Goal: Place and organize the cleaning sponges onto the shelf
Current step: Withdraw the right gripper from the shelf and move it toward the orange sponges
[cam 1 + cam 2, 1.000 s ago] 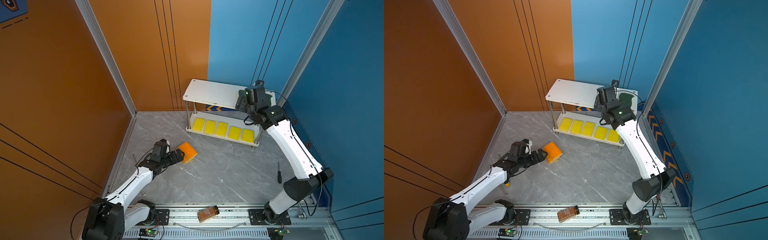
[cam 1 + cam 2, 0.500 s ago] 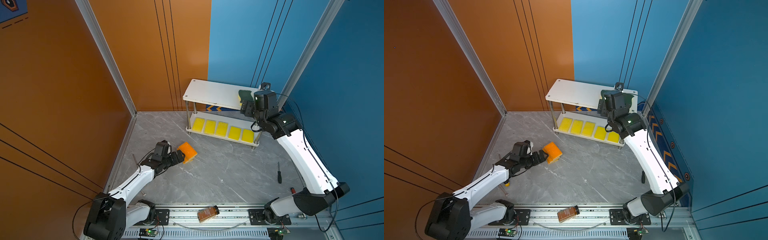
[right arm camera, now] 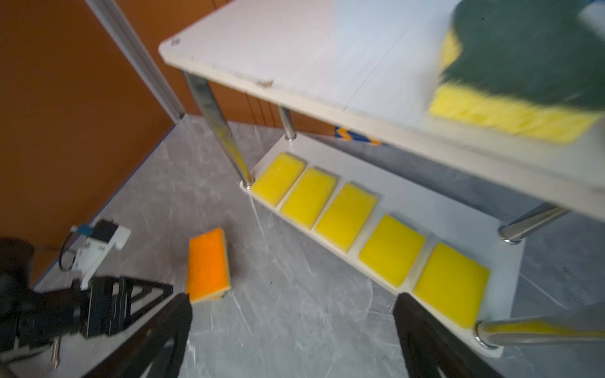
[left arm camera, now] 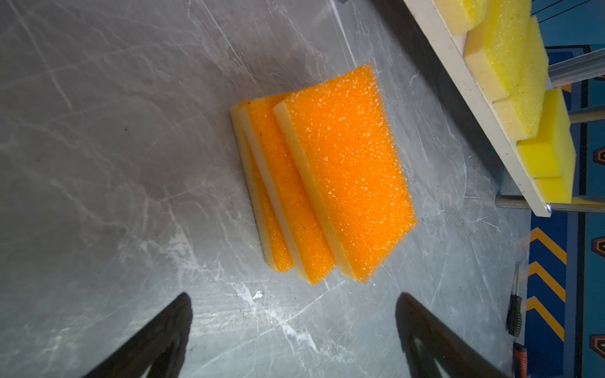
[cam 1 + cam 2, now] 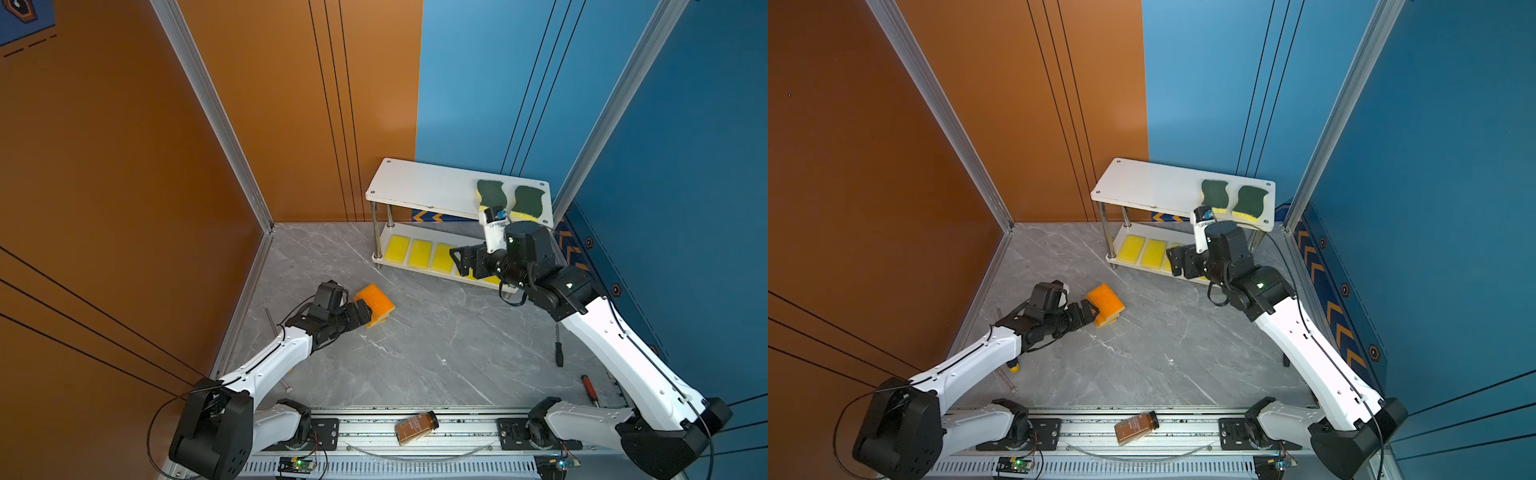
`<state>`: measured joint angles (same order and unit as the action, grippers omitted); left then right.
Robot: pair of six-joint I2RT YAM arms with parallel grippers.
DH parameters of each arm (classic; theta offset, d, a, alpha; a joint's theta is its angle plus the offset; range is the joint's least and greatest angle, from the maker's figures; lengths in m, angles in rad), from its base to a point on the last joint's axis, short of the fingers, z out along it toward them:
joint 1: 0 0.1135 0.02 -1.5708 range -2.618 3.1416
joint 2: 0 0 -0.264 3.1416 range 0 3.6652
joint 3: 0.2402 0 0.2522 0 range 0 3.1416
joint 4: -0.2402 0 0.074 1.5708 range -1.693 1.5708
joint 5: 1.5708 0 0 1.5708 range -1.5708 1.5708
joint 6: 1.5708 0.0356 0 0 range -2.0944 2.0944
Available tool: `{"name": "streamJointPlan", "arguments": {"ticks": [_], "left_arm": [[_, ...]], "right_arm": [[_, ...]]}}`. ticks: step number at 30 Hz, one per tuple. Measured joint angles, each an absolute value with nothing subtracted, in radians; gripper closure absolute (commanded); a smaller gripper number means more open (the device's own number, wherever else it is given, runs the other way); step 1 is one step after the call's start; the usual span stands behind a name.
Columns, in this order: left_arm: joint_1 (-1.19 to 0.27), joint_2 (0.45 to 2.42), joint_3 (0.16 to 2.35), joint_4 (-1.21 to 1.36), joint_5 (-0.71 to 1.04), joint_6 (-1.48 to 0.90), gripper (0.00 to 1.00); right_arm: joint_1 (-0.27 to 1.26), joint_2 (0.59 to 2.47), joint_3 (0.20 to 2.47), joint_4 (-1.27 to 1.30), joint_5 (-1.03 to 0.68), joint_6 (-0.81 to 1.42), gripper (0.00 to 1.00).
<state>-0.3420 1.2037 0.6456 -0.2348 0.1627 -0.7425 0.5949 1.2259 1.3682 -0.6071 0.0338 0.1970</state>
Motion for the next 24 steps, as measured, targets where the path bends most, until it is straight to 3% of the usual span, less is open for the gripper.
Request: {"name": "streamJointPlan", "arguments": {"ticks": [10,24], "left_arm": [[-0.353,1.216,0.657,-0.267,0.136,-0.751,0.02],[-0.356,1.217,0.663,-0.311,0.106,-0.75,0.02]], "right_arm": [[0.748,1.305,1.129,-0.483,0.03,0.183,0.05],[0.792,1.685,1.183,-0.387,0.109,0.217,0.04]]}}
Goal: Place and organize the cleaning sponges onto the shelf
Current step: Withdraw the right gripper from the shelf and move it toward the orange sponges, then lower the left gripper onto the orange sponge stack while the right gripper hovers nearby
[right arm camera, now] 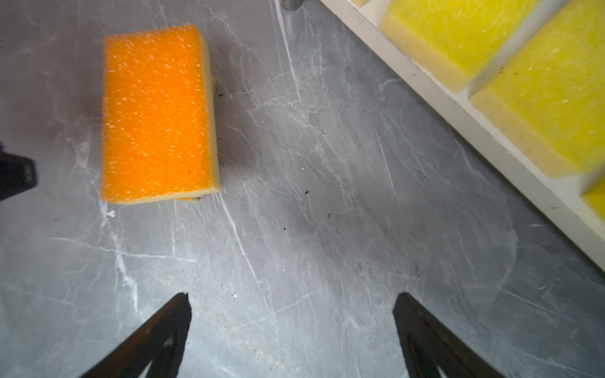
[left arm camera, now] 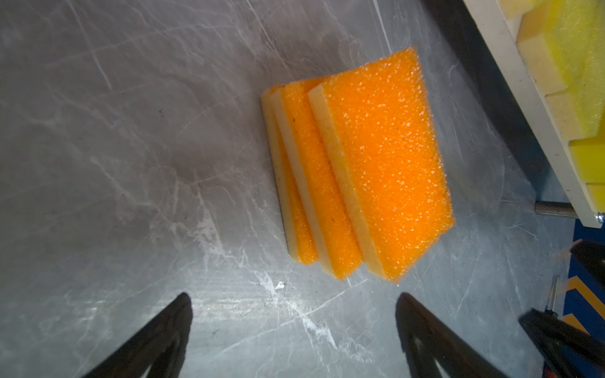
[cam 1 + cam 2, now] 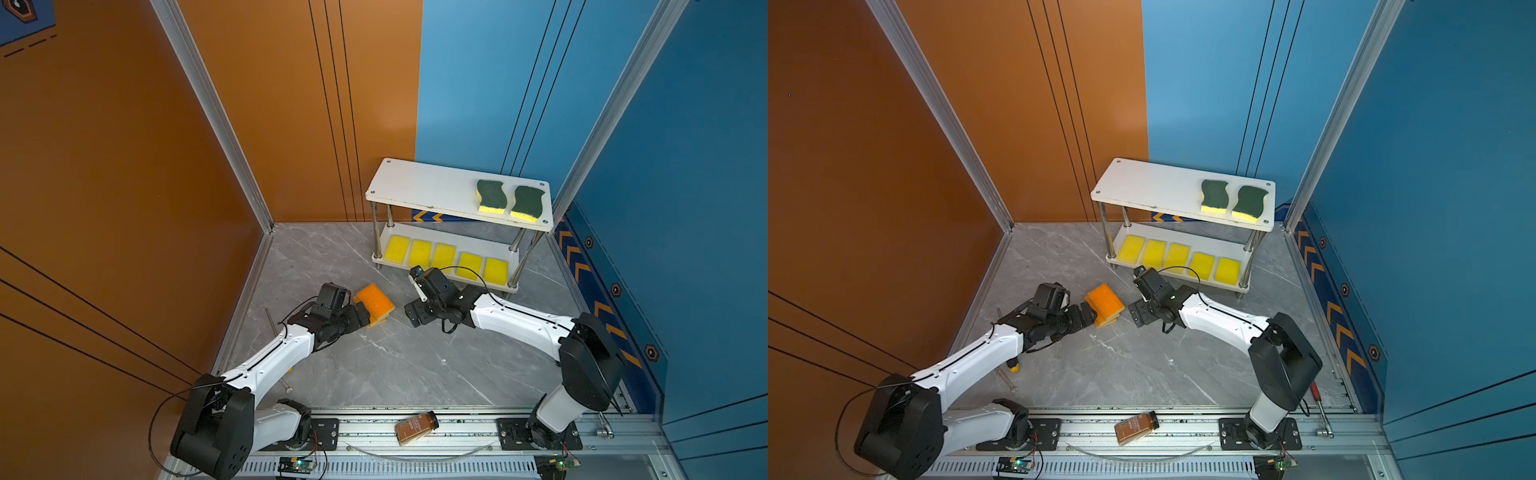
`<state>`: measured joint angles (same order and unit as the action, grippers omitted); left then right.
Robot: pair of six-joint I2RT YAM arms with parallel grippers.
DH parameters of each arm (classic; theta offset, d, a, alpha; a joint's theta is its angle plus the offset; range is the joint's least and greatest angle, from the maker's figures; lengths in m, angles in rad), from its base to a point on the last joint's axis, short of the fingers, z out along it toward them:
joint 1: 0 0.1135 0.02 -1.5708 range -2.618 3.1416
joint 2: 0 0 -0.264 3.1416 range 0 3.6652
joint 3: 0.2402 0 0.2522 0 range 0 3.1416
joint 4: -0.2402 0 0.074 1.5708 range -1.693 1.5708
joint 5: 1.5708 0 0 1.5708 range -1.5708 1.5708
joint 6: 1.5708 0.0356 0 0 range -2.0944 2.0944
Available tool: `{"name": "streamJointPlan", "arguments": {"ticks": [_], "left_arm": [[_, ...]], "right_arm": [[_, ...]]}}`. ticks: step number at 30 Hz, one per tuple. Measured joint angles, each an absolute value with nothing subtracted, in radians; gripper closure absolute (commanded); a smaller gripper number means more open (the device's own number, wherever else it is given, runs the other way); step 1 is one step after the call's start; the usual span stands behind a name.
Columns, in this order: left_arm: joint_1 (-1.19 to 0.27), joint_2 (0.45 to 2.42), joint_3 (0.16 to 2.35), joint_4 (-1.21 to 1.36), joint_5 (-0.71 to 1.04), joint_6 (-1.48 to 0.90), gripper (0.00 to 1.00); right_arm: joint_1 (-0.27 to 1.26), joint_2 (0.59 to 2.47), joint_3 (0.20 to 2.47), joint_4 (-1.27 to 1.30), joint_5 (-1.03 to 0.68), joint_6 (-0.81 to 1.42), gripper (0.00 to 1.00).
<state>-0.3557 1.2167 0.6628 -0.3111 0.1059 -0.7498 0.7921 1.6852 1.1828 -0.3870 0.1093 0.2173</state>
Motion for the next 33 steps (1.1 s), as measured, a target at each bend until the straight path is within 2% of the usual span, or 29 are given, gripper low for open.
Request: {"name": "streamJointPlan", "arguments": {"ticks": [18,33], "left_arm": [[-0.356,1.246,0.673,-0.334,0.105,-0.723,0.02],[-0.356,1.256,0.68,-0.334,0.105,-0.715,0.02]], "right_arm": [[0.765,1.898,1.358,-0.383,0.189,0.236,0.05],[0.839,1.973,1.45,-0.412,0.184,0.223,0.06]]}}
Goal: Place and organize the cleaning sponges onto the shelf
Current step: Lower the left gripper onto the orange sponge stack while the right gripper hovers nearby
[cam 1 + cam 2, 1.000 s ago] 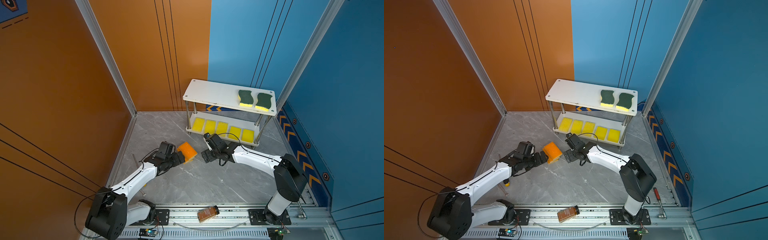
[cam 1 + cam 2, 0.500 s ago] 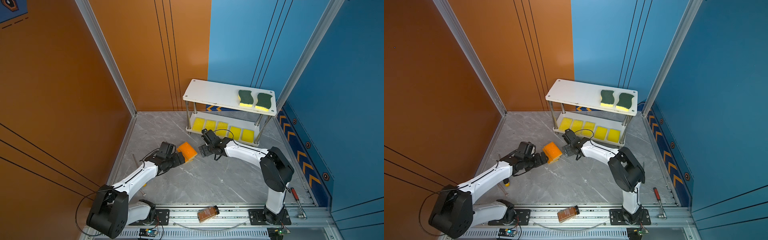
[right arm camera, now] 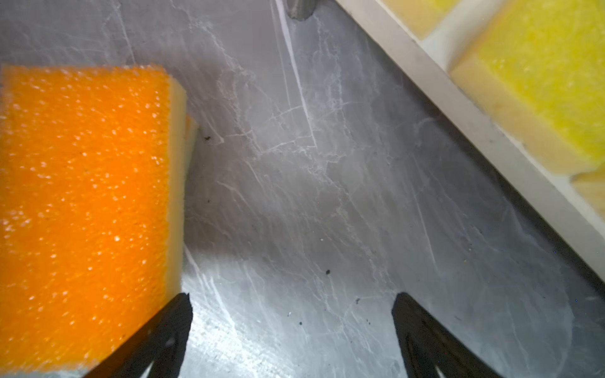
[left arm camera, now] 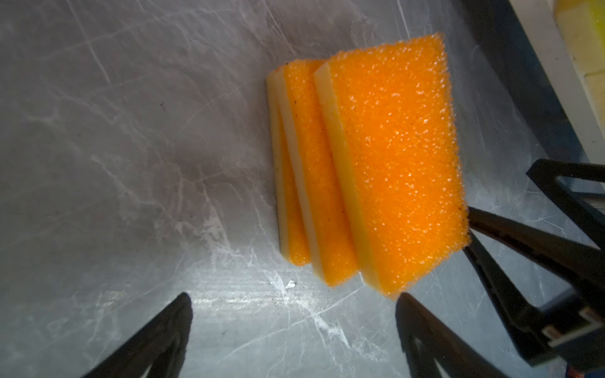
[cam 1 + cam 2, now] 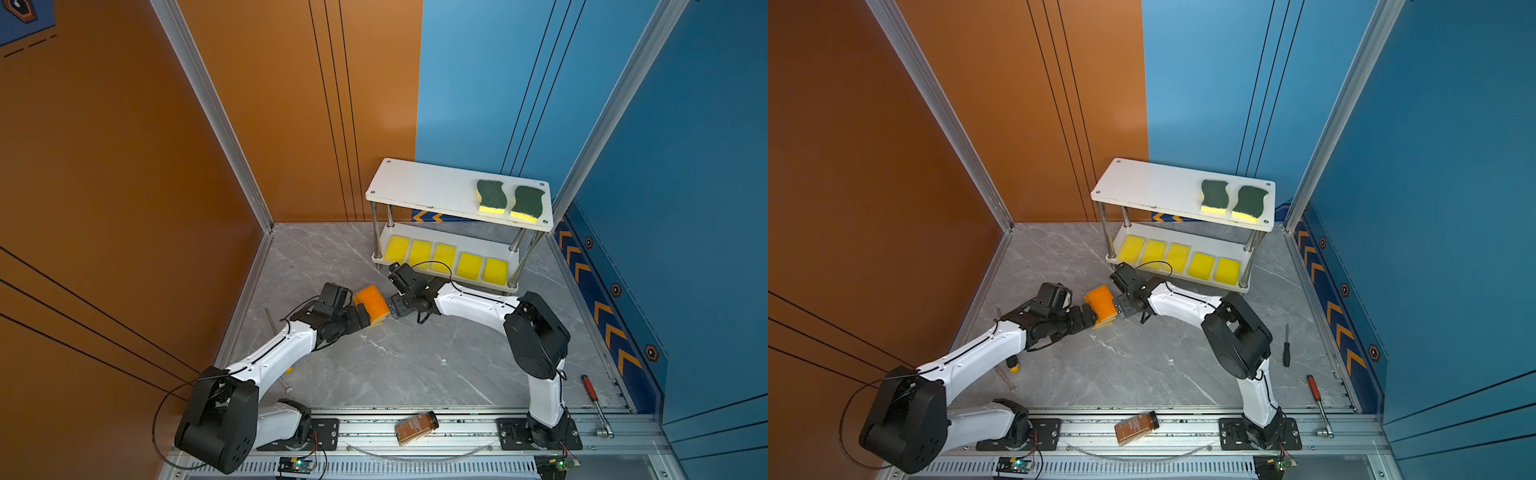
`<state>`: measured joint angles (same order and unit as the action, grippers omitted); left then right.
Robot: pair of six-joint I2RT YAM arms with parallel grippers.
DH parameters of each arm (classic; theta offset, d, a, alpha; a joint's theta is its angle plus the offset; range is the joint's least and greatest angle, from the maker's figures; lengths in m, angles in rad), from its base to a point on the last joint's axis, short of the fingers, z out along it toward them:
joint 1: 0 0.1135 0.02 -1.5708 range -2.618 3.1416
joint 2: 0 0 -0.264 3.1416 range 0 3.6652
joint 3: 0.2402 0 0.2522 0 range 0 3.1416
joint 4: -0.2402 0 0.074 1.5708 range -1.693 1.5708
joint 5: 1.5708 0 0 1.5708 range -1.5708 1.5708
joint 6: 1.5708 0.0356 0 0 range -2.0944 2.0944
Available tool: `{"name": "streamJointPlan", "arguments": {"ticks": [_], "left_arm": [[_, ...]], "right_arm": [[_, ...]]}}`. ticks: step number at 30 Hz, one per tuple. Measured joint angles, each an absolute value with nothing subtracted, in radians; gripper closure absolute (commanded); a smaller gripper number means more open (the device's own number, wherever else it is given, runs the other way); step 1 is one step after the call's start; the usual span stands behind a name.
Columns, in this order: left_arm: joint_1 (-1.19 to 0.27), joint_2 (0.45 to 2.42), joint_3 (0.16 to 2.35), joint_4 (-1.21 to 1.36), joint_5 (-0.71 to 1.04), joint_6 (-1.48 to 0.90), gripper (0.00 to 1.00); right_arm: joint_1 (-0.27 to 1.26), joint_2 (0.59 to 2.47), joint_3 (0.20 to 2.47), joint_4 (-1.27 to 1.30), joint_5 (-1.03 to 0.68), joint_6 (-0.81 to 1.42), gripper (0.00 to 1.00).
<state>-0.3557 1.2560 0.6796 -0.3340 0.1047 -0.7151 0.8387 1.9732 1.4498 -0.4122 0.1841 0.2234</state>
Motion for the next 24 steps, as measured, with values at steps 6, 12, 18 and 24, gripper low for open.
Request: {"name": "streamJointPlan", "arguments": {"ticks": [6,12,18,24], "left_arm": [[-0.356,1.243,0.68,-0.334,0.105,-0.715,0.02],[-0.355,1.202,0.679,-0.334,0.105,-0.71,0.02],[-0.355,1.179,0.679,-0.334,0.105,-0.698,0.02],[-0.377,1.193,0.683,-0.336,0.096,-0.669,0.02]], "right_arm": [[0.855,1.974,1.455,-0.412,0.117,0.205,0.06],[0.855,1.993,1.457,-0.411,-0.007,0.199,0.07],[0.838,1.999,1.431,-0.386,-0.085,0.21,0.07],[0.744,1.937,1.315,-0.374,-0.103,0.233,0.07]]}}
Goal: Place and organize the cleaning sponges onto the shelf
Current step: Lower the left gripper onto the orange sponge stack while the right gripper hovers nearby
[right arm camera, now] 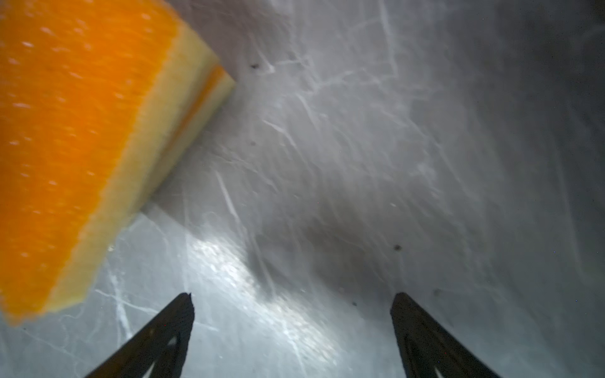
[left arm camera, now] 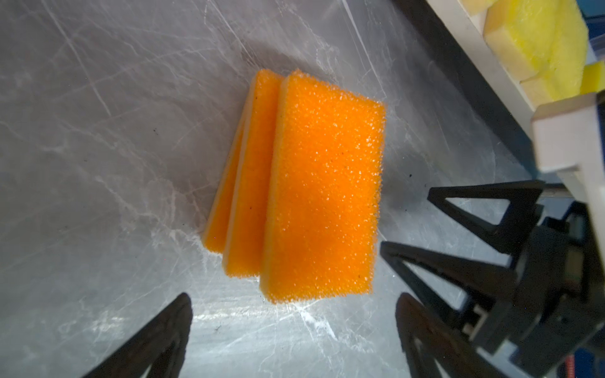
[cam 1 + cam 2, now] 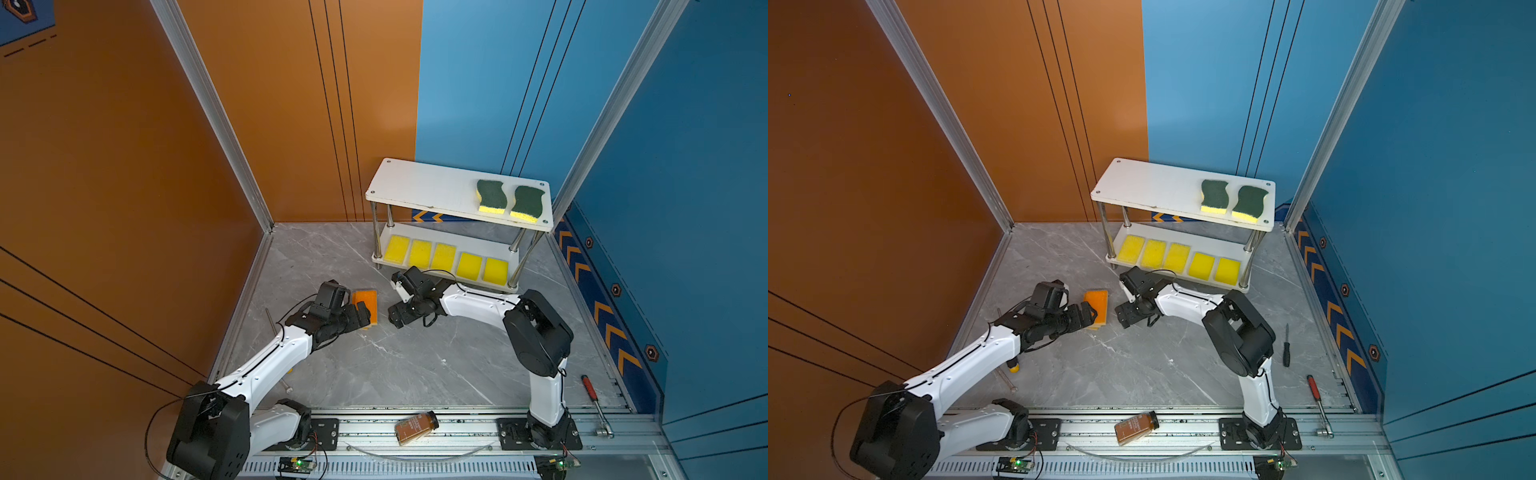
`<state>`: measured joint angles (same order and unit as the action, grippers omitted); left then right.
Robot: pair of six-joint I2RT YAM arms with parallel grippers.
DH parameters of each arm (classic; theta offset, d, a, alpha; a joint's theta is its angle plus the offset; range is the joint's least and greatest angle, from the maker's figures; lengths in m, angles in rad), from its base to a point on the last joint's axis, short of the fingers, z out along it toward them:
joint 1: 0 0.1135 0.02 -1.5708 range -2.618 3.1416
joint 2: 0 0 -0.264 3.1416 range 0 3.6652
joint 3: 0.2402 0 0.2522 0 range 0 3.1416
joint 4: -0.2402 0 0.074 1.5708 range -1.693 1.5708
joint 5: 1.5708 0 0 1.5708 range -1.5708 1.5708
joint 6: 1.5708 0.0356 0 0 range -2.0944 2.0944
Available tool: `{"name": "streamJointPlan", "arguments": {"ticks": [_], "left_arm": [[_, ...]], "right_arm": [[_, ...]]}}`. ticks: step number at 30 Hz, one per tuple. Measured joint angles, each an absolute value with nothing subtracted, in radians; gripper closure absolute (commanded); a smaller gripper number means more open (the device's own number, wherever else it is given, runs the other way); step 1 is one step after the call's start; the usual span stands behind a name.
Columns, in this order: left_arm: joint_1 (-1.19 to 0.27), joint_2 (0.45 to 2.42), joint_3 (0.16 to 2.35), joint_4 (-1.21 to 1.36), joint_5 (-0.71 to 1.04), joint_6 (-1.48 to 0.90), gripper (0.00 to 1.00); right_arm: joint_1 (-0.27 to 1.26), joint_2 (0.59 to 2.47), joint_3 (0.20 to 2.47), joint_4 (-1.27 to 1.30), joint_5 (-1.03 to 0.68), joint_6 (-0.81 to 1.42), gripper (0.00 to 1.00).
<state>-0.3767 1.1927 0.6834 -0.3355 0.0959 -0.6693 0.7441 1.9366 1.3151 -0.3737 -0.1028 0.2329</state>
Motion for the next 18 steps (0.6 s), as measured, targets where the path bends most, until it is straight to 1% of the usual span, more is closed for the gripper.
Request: {"name": "streamJointPlan", "arguments": {"ticks": [7,11,18], "left_arm": [[-0.455,1.283,0.783,-0.379,0.034,-0.612,0.02],[-0.493,1.324,0.833,-0.398,-0.009,-0.591,0.02],[-0.519,1.393,0.871,-0.446,-0.068,-0.579,0.02]], "right_arm": [[0.659,1.831,1.243,-0.371,-0.101,0.241,0.07],[0.651,1.816,1.224,-0.369,-0.101,0.244,0.07],[0.651,1.816,1.216,-0.366,-0.101,0.244,0.07]]}}
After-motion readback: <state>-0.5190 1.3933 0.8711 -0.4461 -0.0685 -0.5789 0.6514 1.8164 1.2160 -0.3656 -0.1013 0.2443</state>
